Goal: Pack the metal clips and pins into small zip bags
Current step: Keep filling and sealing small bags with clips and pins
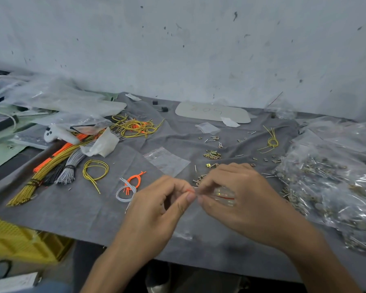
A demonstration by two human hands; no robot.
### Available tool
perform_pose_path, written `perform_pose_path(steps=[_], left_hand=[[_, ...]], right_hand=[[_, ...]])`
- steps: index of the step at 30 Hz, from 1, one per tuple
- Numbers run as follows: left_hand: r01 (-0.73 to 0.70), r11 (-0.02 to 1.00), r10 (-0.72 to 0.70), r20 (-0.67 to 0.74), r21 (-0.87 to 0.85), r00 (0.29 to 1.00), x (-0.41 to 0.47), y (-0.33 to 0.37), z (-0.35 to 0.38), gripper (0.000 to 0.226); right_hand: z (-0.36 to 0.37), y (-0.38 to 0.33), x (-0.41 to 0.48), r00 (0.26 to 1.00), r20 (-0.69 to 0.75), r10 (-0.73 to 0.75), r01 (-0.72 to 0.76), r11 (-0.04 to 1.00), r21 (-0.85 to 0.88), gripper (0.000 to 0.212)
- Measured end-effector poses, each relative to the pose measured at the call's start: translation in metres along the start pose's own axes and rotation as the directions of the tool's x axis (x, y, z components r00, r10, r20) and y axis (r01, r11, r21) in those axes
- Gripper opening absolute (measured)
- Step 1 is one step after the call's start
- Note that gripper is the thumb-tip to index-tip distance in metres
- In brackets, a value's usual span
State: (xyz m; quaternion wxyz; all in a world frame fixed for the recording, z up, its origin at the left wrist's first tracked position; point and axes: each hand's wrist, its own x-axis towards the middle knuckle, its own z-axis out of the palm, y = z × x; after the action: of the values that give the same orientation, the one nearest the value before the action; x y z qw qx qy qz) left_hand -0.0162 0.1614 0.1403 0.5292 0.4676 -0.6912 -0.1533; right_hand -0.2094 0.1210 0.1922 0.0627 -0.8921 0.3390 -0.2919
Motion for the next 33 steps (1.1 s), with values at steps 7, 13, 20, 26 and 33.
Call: perform_pose_path(steps=[7,13,20,26,33], left_hand=[[-0.033,0.999,0.033,0.022,-0.009,0.999,0.003,0.009,-0.005,0.011],[-0.071,0.997,0.070,0.062,0.023,0.996,-0.003,0.013,-0.005,0.015],[-0.054,0.998,0.055,-0.002,0.043,0.999,-0.008,0.003,-0.003,0.011],[-0.021,0.999,0.022,-0.010,0.034,1.000,-0.005,-0.005,0.011,0.013],[0.097,0.992,-0.097,0.013,-0.085,0.995,0.002,-0.016,0.023,0.021]], right_hand=[[0.001,-0.008,0.000,0.993,-0.112,-0.039,0.035,0.999,-0.036,0.010],[-0.004,-0.007,-0.014,0.987,-0.156,-0.031,0.030,0.999,-0.012,0.009],[-0.015,0.019,-0.044,0.976,-0.167,0.143,-0.131,0.988,0.081,0.004],[-0.018,0.037,-0.066,0.966,-0.163,0.203,-0.189,0.977,0.094,0.024],[-0.019,0.044,-0.067,0.947,-0.223,0.231,-0.211,0.971,0.108,0.041]])
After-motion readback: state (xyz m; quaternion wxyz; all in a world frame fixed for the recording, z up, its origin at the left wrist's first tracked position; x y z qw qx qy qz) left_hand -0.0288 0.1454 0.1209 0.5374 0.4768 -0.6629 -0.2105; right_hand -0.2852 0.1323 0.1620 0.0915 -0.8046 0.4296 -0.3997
